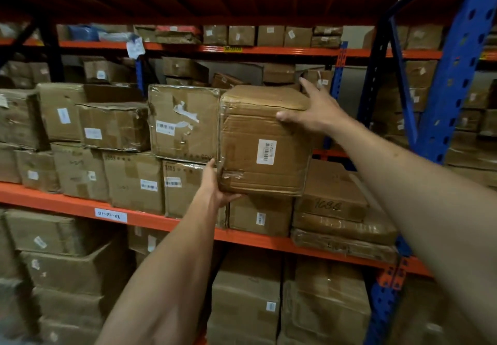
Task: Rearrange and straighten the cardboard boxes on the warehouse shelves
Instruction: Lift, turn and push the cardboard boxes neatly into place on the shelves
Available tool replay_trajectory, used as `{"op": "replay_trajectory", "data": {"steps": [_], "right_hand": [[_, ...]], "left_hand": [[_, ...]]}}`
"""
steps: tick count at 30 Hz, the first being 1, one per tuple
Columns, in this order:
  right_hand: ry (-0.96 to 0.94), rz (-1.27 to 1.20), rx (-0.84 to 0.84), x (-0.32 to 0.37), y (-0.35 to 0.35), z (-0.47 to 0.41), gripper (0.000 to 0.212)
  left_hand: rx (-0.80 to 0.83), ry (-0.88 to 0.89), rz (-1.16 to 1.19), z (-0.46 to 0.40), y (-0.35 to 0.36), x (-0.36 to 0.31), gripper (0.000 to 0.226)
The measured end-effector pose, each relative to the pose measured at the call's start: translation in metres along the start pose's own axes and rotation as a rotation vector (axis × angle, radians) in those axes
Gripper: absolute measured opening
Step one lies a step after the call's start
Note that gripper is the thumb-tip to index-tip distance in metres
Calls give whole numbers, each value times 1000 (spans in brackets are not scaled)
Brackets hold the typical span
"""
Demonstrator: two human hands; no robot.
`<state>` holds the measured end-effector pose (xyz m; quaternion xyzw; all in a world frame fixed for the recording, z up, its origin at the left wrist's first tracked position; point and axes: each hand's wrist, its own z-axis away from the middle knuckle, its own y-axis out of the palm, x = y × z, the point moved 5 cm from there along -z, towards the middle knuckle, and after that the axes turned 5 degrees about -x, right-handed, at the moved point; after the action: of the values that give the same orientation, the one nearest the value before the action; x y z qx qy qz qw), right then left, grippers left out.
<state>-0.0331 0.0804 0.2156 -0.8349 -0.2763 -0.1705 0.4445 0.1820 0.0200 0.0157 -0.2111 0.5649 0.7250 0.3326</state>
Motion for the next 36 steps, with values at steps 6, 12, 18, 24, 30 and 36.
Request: {"op": "replay_trajectory", "data": {"steps": [6,12,18,24,30,36], "right_hand": [[69,189,119,10,16,-35,125],[227,134,-84,-4,19,-65,96],[382,-5,-278,-29,-3,-59,81],[654,-617,-480,-102,-1,-17,77],[688,-1087,-530,-109,40,-6,45],[685,-1267,-475,-105,88,-12,50]], "left_hand": [[173,65,372,-22,3,27,62],[236,193,530,-34,15,19,67],[255,210,461,-23,39,-13,65],[268,380,-24,10,100,-81,28],[319,576,-492,39,157,-153,22],[304,593,-700,19,169,-178,14]]}}
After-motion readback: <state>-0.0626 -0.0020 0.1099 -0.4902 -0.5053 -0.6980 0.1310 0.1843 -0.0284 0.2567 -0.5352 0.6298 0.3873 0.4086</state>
